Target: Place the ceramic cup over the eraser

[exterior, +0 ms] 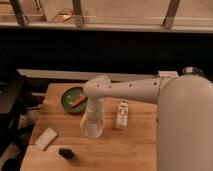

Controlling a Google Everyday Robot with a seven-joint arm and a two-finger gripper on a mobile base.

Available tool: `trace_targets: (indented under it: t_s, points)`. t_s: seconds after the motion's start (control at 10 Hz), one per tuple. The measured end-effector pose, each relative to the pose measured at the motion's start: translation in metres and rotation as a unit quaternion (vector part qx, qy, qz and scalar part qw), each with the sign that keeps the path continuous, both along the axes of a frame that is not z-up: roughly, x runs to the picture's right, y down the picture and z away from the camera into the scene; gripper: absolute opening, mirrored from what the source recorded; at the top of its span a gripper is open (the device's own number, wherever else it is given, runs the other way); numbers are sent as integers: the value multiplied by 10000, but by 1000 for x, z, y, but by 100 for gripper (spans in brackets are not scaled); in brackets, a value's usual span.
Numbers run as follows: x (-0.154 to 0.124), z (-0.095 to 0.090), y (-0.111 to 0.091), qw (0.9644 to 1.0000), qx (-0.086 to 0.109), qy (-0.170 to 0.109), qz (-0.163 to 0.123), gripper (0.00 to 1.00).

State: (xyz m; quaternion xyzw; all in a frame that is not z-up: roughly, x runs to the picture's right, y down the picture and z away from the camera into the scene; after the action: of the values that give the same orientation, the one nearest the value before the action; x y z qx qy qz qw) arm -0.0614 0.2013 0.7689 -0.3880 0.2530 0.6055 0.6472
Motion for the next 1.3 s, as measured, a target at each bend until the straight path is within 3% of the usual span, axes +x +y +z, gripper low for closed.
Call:
trace_targets:
  t_s: [0.3,0.4,0.9,1.1,1.3]
  points:
    - [4,4,-7,9999,89,56,27,2]
    - [9,5,-13,9998,162,89,40,0]
    - [10,-19,-63,9976,676,-39,142,0]
    - [5,-38,-79,9959,875,-235,62,0]
    - [-3,-59,-88,9942,950,-496,-90,0]
